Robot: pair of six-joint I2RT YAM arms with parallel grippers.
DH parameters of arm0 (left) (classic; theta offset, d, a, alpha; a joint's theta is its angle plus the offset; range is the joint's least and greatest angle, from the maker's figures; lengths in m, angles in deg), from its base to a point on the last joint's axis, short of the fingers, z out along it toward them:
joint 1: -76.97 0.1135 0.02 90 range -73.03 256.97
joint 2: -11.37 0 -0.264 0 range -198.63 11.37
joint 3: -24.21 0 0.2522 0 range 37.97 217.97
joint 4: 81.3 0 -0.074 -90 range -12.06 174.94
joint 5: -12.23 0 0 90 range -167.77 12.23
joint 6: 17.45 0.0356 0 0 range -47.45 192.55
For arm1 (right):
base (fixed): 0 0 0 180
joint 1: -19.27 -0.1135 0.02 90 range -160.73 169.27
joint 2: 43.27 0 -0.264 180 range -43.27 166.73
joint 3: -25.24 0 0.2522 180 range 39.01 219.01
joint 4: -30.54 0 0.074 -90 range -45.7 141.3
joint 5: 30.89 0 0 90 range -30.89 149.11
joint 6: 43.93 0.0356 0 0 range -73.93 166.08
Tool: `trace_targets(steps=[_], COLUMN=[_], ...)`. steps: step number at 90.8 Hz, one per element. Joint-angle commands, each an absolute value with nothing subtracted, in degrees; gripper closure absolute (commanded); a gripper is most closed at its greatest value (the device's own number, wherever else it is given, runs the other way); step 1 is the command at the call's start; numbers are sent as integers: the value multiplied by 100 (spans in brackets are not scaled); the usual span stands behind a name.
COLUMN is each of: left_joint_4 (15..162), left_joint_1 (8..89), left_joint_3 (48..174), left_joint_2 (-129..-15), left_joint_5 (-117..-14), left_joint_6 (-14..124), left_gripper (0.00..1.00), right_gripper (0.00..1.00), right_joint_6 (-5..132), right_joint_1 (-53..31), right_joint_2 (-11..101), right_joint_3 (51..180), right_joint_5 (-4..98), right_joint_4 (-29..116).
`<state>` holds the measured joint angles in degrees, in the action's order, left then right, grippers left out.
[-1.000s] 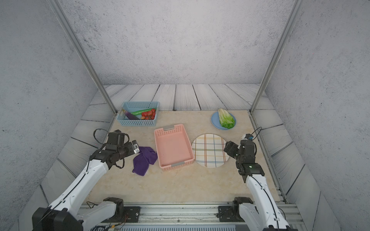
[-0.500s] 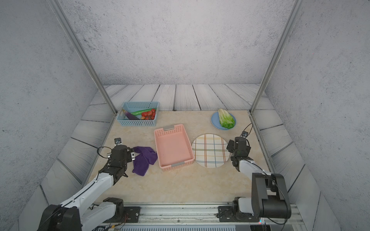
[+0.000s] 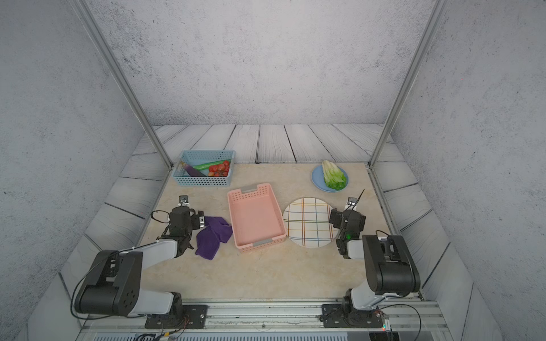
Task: Wipe the wet plate dry
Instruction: Reset both arms
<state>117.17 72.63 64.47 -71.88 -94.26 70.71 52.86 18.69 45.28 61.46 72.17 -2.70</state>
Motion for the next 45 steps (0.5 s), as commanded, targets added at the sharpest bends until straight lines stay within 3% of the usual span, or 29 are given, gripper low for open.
trace_targets(steps=[1,13,45], left_joint_4=[12705,13149,12792], left_joint_1=[7529,7636,7635], left_joint_3=[6511,6294,6355], left_joint_2=[-7590,-7747,-7616], left_joint_5=[-8881,-8727,-8712], left_joint_6=[7034,6972,6956], left_gripper=[6,0,1], right_gripper=[1,1,1], right_joint_6=[5166,5131,5121], right_joint_1=[1853,1853,1852], right_joint_2=[4499,4605,4645], right_joint_3=[6256,6126,6126], right_joint_5=[7073,7045,7043], right_joint_4=[-327,-799,-833])
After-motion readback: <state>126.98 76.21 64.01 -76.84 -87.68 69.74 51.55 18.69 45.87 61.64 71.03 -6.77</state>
